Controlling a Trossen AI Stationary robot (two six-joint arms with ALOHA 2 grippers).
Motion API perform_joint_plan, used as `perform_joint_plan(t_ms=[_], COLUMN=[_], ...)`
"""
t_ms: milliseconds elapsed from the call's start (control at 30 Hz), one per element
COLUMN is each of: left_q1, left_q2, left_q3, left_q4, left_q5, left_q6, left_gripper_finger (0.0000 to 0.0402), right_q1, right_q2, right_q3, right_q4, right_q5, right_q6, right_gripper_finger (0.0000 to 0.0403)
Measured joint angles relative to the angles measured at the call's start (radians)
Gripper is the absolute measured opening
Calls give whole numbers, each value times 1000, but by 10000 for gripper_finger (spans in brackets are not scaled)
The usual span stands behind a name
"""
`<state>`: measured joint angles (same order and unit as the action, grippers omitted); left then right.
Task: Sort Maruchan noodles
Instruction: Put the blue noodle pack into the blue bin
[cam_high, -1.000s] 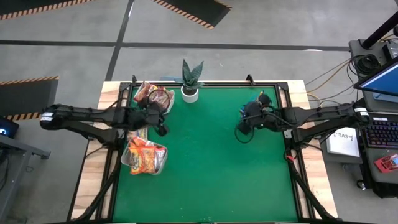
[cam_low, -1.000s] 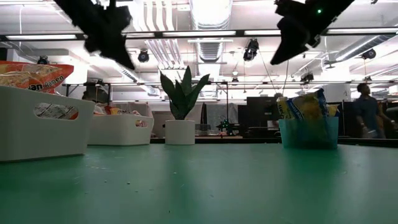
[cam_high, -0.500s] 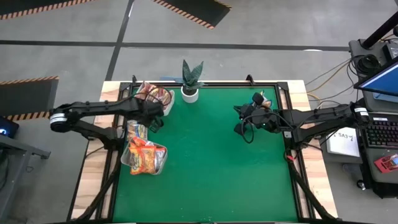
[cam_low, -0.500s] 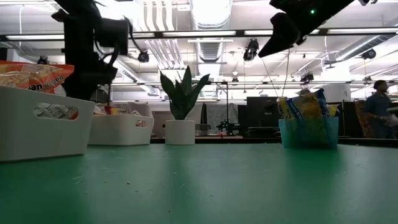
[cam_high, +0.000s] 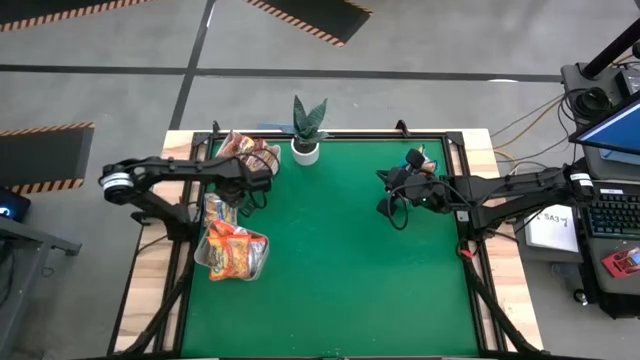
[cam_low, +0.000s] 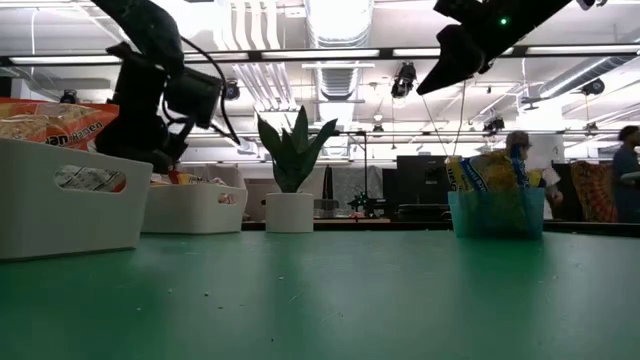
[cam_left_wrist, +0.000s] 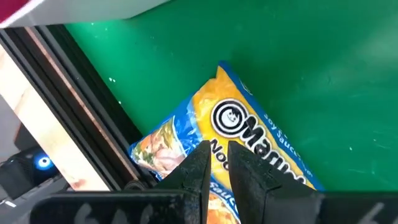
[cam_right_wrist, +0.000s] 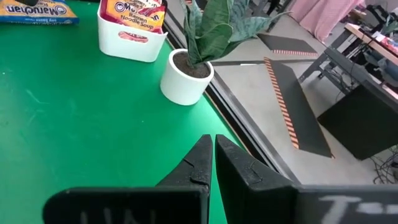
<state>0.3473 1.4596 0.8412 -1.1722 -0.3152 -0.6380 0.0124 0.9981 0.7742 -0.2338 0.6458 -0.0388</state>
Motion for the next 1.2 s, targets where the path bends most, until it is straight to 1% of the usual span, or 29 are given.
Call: perform_joint_plan(t_ms=[167,333,500,700,767,833,933,1000,1067,1200], left_q1=[0,0,-2,-14,-30,-45,-56,-54,-47,-29], left_q2=[53,81,84,82,80,74,60,51,45,44], left_q3=[0,0,0,23,53,92,133,135,123,73], left_q4=[21,78,165,255,212,106,-65,-137,-159,-129], left_q5=[-15,-5,33,137,150,130,21,-20,-33,-34], left_q6=[0,13,41,95,107,103,43,2,-21,-29], left_gripper_finger=[38,38,38,38,38,38,38,38,38,38], right_q1=[0,0,0,0,0,0,0,0,0,0], right_q2=[0,0,0,0,0,0,0,0,0,0], right_q3=[0,0,0,0,0,0,0,0,0,0], right_q4=[0,8,9,9,9,9,9,8,8,8], right_q5=[0,0,1,1,1,1,1,1,1,1], right_q6=[-6,-14,-25,-27,-31,-32,-32,-32,-34,-38], right_gripper_finger=[9,9,9,9,9,9,9,9,9,9])
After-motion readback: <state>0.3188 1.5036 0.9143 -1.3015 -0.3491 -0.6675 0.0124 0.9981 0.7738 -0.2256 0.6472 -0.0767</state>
